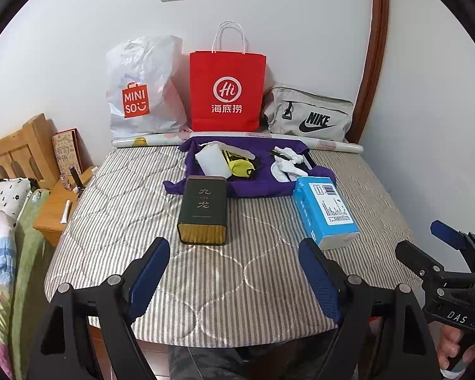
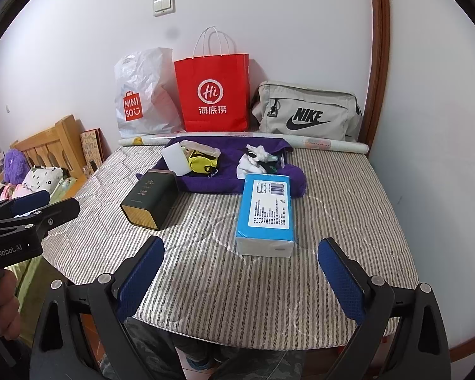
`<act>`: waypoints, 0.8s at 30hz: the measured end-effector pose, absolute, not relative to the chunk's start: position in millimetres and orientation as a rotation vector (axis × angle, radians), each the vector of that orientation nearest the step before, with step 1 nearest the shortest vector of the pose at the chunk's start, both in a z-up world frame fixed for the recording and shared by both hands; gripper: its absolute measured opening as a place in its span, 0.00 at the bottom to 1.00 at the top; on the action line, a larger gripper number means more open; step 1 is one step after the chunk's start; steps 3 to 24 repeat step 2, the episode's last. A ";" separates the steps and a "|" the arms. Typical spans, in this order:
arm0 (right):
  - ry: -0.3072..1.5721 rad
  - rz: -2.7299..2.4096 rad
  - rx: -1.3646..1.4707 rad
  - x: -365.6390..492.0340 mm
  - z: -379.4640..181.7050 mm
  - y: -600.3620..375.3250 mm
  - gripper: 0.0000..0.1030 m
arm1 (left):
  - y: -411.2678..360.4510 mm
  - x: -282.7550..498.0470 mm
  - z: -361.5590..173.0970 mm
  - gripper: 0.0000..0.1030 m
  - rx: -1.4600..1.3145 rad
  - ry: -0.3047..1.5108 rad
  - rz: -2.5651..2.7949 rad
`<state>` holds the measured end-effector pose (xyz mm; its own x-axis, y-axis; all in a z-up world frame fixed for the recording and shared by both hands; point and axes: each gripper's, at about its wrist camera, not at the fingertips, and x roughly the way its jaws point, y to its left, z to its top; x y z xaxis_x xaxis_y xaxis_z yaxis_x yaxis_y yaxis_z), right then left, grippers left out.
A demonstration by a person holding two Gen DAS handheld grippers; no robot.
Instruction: Organize soft objects
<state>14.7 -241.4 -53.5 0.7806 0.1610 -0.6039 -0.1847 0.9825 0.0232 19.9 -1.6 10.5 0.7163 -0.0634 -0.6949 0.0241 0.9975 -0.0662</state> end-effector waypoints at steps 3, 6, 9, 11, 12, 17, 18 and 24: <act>0.655 0.196 -0.033 17.2 -54.6 -241.7 0.94 | -4.4 22.7 9.1 0.80 -0.043 0.769 -0.055; 0.655 0.196 -0.033 17.2 -54.6 -241.7 0.94 | -4.4 22.7 9.1 0.80 -0.043 0.769 -0.055; 0.655 0.196 -0.033 17.2 -54.6 -241.7 0.94 | -4.4 22.7 9.1 0.80 -0.043 0.769 -0.055; 0.655 0.196 -0.033 17.2 -54.6 -241.7 0.94 | -4.4 22.7 9.1 0.80 -0.043 0.769 -0.055; 0.655 0.196 -0.033 17.2 -54.6 -241.7 0.94 | -4.4 22.7 9.1 0.80 -0.043 0.769 -0.055; 0.655 0.196 -0.033 17.2 -54.6 -241.7 0.94 | -4.4 22.7 9.1 0.80 -0.043 0.769 -0.055; 0.655 0.196 -0.033 17.2 -54.6 -241.7 0.94 | -4.4 22.7 9.1 0.80 -0.043 0.769 -0.055; 0.655 0.196 -0.033 17.2 -54.6 -241.7 0.94 | -4.4 22.7 9.1 0.80 -0.043 0.769 -0.055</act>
